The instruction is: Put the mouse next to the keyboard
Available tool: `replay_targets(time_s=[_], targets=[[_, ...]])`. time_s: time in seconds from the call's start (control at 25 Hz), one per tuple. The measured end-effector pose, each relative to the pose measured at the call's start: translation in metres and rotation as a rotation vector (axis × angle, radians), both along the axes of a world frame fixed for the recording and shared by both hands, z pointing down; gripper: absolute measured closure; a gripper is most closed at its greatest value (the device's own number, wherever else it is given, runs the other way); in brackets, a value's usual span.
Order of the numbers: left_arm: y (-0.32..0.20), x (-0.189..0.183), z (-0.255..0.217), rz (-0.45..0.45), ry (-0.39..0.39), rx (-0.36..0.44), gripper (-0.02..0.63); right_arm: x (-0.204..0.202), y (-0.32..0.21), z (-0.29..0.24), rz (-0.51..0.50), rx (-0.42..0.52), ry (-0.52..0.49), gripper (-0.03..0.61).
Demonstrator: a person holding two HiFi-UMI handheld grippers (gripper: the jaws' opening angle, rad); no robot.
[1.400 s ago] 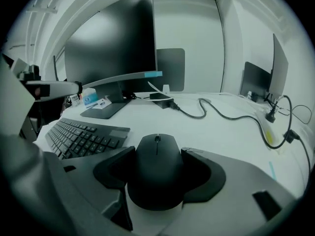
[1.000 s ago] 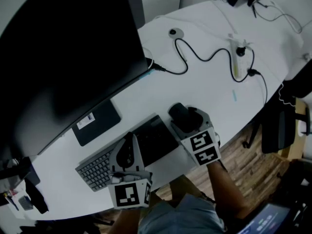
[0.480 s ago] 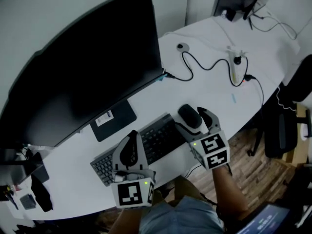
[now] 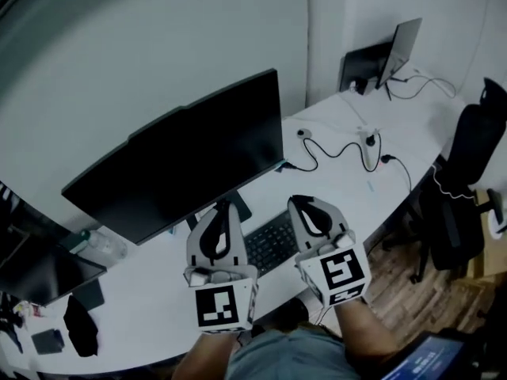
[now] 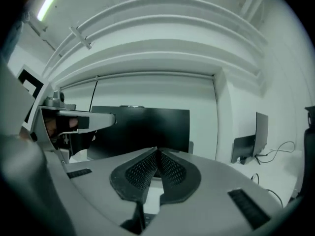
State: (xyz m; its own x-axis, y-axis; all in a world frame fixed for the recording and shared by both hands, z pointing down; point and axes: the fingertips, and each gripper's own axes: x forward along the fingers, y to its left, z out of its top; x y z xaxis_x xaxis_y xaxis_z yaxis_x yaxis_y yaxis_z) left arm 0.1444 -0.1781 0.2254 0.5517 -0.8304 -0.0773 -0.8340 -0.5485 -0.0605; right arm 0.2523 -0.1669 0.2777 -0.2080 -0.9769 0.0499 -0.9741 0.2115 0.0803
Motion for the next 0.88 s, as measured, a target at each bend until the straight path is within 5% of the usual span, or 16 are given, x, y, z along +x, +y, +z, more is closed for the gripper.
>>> replay_targets(time_s=[0.88], targets=[[0.042, -0.016, -0.036, 0.069, 0.028, 0.100, 0.609, -0.011, 0.045, -0.054, 0.087, 0.142, 0.037, 0.565]])
